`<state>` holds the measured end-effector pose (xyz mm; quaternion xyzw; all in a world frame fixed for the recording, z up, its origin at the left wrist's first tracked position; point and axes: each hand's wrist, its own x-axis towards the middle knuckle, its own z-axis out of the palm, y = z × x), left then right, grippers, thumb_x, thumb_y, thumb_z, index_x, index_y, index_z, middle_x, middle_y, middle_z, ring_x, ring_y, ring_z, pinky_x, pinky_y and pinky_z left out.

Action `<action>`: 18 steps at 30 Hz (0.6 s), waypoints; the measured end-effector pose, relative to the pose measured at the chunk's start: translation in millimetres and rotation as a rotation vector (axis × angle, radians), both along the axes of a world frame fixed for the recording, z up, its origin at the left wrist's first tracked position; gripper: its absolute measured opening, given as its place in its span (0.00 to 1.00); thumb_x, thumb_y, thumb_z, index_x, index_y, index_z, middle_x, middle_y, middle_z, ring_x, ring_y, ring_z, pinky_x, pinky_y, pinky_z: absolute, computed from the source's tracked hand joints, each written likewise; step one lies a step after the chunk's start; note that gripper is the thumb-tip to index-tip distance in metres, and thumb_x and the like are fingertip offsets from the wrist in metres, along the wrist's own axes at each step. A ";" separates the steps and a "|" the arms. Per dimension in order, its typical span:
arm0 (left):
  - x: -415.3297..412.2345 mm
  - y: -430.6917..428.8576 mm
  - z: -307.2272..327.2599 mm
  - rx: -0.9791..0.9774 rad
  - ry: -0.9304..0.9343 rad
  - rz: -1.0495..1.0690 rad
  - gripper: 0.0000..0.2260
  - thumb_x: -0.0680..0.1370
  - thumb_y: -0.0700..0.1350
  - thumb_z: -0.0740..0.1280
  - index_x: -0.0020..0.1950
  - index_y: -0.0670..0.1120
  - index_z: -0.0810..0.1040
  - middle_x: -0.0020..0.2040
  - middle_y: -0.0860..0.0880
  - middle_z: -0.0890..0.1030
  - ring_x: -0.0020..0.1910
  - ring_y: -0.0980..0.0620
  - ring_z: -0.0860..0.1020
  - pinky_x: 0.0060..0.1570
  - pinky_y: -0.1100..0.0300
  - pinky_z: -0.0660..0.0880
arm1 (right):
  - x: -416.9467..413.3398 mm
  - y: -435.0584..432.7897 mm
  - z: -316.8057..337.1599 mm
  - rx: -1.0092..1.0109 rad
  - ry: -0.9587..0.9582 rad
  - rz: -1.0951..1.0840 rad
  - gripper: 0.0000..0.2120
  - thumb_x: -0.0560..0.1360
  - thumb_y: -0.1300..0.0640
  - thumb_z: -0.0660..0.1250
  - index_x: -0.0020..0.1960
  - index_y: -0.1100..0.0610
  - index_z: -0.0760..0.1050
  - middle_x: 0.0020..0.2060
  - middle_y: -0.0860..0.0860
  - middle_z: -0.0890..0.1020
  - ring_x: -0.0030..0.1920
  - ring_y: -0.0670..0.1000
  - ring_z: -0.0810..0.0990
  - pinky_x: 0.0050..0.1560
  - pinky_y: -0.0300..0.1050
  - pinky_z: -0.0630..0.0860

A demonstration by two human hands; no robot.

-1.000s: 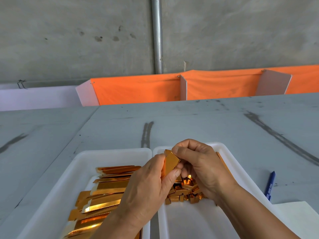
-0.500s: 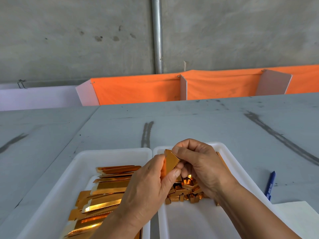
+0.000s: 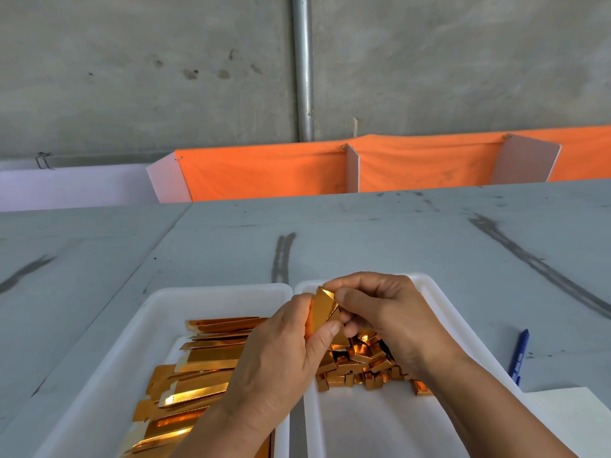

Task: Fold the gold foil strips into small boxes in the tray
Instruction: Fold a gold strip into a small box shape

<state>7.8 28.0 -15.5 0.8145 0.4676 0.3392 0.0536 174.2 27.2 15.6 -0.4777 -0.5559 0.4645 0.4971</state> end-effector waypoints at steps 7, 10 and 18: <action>1.2 -0.2 1.3 0.030 0.020 0.046 0.23 0.75 0.66 0.48 0.61 0.53 0.67 0.35 0.62 0.66 0.32 0.64 0.69 0.35 0.75 0.67 | -2.6 -0.7 -1.1 0.033 0.009 -0.026 0.03 0.76 0.60 0.71 0.46 0.58 0.83 0.33 0.54 0.84 0.33 0.50 0.84 0.38 0.37 0.80; -0.1 -0.3 2.2 0.038 0.026 0.044 0.23 0.76 0.66 0.48 0.61 0.53 0.66 0.35 0.62 0.66 0.33 0.64 0.70 0.34 0.74 0.67 | -3.1 -0.9 0.1 0.000 0.074 -0.010 0.03 0.74 0.58 0.72 0.45 0.58 0.83 0.32 0.54 0.84 0.32 0.50 0.84 0.37 0.37 0.80; -1.4 0.3 4.4 0.044 0.045 0.037 0.28 0.73 0.69 0.44 0.62 0.54 0.66 0.38 0.62 0.67 0.36 0.63 0.72 0.32 0.74 0.67 | -4.0 -3.9 1.5 -0.007 0.090 -0.035 0.03 0.75 0.60 0.72 0.43 0.58 0.82 0.31 0.54 0.84 0.31 0.51 0.84 0.36 0.36 0.80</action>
